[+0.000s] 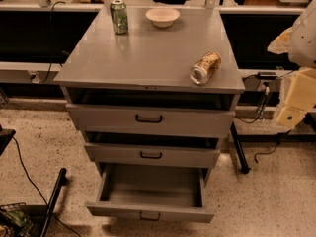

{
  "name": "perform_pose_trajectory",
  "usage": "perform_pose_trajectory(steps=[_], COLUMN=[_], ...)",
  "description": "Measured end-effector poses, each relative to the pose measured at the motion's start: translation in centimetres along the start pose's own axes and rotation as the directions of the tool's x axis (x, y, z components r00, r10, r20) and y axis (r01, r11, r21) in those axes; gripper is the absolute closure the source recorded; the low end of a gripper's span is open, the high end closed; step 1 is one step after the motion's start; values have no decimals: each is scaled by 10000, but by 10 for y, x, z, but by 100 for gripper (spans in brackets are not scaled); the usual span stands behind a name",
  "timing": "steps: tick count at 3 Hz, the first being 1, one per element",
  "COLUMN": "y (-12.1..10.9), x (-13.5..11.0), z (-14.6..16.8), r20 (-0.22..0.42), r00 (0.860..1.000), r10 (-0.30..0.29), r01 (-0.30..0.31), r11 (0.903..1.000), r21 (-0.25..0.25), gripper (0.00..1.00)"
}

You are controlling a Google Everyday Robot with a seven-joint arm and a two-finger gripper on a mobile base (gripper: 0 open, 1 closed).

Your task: Close bottom drawer

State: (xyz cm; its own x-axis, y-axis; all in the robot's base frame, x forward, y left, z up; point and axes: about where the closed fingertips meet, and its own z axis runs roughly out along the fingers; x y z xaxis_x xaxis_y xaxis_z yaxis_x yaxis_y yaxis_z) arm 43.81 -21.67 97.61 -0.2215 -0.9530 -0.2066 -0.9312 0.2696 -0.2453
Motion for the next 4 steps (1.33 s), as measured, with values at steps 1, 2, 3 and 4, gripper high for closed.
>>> perform_pose_trajectory(steps=[1, 2, 3, 4], y=[0, 3, 28, 76], x=[0, 4, -8, -9], z=[0, 25, 46, 88], r20=[0, -36, 637, 2131], r00=[10000, 10000, 9957, 9745], r10=[0, -64, -676, -698], r01=[0, 61, 752, 1022], r11=[10000, 9974, 9892, 9841], r21=[0, -724, -1257, -1452], gripper=[0, 0, 0, 0])
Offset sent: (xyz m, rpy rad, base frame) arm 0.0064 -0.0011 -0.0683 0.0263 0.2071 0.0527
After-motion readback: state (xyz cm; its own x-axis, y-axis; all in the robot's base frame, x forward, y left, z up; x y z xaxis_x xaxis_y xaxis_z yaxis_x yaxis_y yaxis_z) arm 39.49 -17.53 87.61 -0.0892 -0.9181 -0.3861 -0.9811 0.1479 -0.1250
